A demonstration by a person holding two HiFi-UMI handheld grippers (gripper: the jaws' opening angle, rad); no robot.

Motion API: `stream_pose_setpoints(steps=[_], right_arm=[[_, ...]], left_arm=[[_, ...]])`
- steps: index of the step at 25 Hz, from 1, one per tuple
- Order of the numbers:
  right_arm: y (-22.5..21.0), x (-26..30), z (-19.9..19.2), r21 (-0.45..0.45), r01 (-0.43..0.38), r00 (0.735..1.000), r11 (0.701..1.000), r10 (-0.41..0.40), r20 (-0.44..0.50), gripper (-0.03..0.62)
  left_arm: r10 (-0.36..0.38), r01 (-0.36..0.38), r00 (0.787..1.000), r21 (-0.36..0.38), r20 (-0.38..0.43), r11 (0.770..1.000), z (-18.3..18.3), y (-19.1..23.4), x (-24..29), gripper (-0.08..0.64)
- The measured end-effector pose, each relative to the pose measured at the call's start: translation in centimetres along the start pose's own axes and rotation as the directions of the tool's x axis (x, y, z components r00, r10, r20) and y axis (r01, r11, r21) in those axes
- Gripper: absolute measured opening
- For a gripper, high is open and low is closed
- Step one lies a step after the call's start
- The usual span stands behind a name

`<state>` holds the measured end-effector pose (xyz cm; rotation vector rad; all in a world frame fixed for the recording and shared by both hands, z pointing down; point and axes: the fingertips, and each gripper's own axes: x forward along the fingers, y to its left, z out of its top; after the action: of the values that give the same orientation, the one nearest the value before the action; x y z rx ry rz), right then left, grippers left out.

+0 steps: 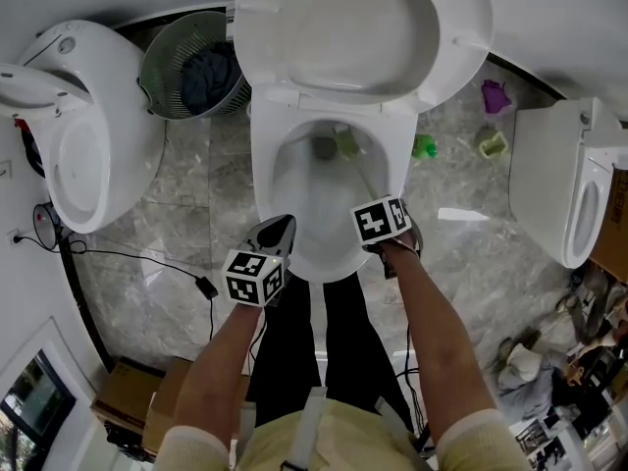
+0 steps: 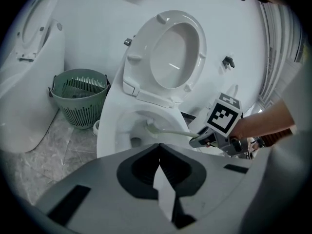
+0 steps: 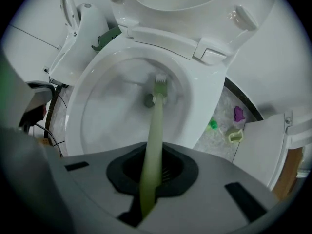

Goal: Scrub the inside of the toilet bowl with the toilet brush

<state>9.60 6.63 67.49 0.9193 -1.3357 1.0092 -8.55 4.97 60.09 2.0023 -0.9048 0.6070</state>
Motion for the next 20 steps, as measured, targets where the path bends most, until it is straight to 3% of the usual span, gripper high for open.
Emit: stream_pose_setpoints(steps=[4,10,20], right_arm=[[-0.5,-0.3,-1.7,0.030,0.014,1.000,0.999,-0.014,-0.019,0.028],[-1.4,-0.8,-4.6,-0.015,0.077,0.995,0.997,-0.078,-0.067,0.028],[0.4,-1.3,-8.8,-0.069,0.046,0.986,0.997,-0.057,-0.158,0.028]], left_arm=[[-0.014,0.014,1.000,0.013,-0.012,1.000,0.0,-0.3,0.0,0.011],[-0.029,0.029,1.000,0.029,-0.004,0.999,0.1,-0.6,-0.4,0.011],[-0.012,0.012,1.000,0.020,-0.012,1.000,-0.8,-0.5,-0.9,0.011]])
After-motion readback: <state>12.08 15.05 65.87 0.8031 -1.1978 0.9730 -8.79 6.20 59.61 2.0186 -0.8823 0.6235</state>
